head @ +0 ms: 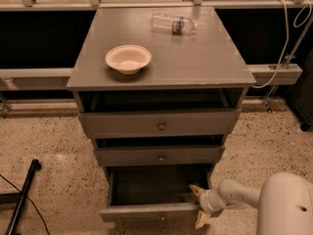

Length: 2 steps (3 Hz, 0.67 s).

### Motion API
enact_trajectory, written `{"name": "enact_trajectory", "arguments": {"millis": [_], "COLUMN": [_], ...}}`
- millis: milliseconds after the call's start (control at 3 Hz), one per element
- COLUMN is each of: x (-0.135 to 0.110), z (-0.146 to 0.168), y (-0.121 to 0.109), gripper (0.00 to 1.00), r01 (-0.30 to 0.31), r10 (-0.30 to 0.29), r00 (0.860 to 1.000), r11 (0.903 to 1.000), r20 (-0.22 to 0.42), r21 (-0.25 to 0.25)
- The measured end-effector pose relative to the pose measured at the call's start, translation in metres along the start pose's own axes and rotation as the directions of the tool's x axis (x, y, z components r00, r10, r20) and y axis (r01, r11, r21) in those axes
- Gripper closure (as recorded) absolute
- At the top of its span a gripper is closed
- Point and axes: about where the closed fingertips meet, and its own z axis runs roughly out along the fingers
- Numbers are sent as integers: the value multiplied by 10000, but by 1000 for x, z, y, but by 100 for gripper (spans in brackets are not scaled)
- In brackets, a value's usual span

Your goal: Open bottom drawer

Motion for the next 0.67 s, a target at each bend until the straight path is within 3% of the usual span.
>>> {"name": "enact_trajectory", "arguments": {"millis": [333, 667], "x": [-18, -31], "z": [-31, -55], "y": [1, -9], "gripper": [0, 0], "r01": [547, 704], "r10": [-556, -710], "r00": [9978, 9970], "r11": [9981, 9973], "r20": [352, 302], "r21": [271, 221]}}
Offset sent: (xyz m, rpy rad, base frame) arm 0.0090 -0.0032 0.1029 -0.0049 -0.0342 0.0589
